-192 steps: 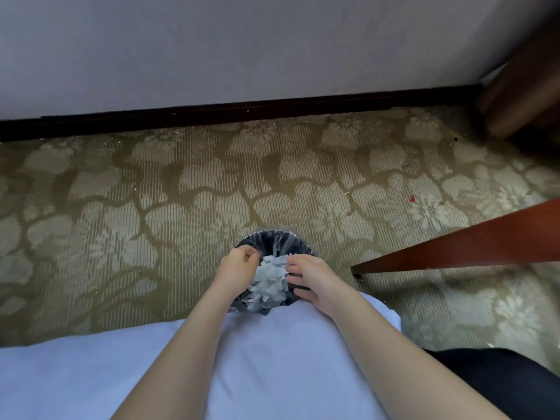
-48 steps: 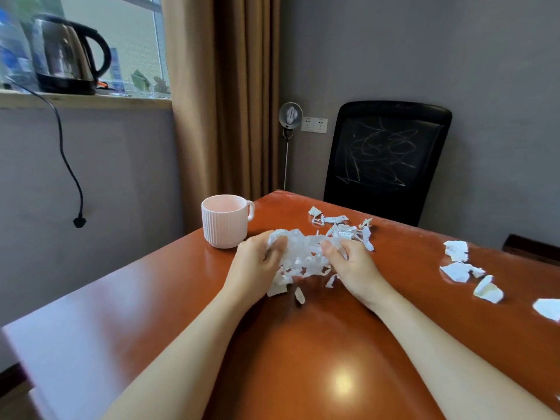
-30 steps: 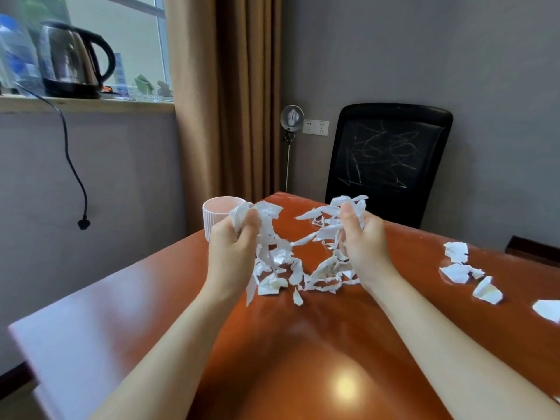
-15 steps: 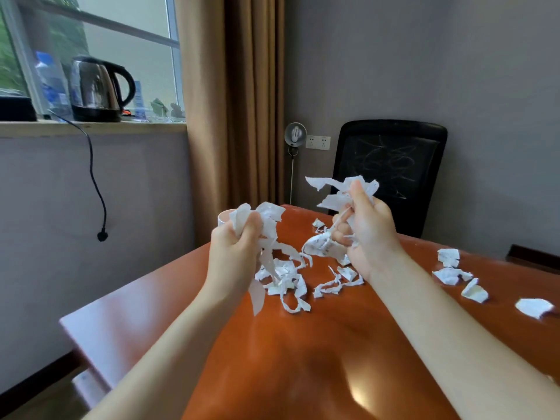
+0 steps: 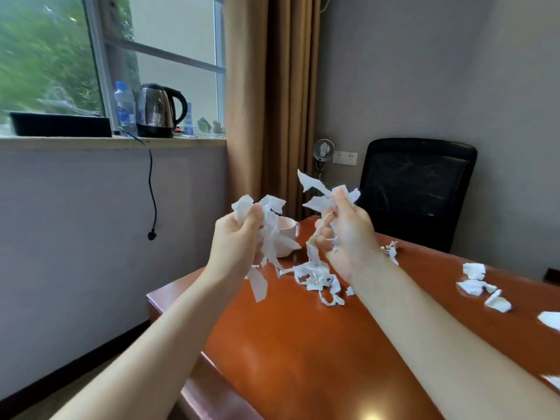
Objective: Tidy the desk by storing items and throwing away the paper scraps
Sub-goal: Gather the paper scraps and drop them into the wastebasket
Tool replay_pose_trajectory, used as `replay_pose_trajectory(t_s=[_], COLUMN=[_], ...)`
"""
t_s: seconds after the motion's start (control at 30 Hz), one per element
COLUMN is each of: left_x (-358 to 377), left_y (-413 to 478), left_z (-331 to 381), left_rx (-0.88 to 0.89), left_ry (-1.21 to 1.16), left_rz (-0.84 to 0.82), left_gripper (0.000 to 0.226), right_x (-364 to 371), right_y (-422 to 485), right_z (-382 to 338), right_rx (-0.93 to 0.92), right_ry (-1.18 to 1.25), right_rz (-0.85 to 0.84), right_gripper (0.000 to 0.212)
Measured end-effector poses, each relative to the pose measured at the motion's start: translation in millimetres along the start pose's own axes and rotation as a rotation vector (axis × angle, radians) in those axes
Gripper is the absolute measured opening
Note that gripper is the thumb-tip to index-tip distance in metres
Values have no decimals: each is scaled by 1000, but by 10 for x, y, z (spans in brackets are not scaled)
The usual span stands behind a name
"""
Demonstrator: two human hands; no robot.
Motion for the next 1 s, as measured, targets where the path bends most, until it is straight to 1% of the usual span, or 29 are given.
replay_pose_trajectory(t_s=[0.1,0.17,0.23,0.37,0.43,0.5,0.6,0.7,0.83,0.93,1.0], left_x=[-263,-473,-695,-1258,-1550,-1859,-2323,-2766,-3276,-3609,-3797], left_y=[-121,-198,-277,-552,-721,-904,-1172,-1485,-1937,-2234,-2413], left_z=[-49,-101,-162,-247,-224,-206,-271,-415,-695,-990,-1233], left_rx=[-28,-48,-63,-79,-55,-53,-79,-102,-174,-237,-280], left_ry=[16,25,23,-3,-7,10,6,9,24,41,47], left_rz=[29,62,95,213,243,275,331,395,502,565,593], left_gripper=[42,41,41,39,42,41,36,25,32,25,27], right_x=[290,528,817,1403,1720,2015,2419,2778,3143,3322,3379], right_y=[-58,-86,-113,-189,-214,-274,-428,-636,-947,-1151,-1266], right_z=[216,378,530,852,1070,1318,1692,2154,2786,3273,3603], right_rx=[44,71,103,170,195,243,317,429,569,658,711], right_ry=[0,45,117,126,193,219,195,186,163,162,157], right_rz=[-12,-43,-106,-228,-306,-359,-436,-480,-508,-529,-538], right_gripper=[32,34,34,35,40,42,41,36,30,28,25])
Point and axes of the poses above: each hand's wrist, its own y-axis towards the middle knuckle, its own x-axis out of the palm, z = x × y, the point moved 10 cm from there along y, towards the middle knuckle, and after that the axes turned 14 degrees about -z, right-handed, at the moved point
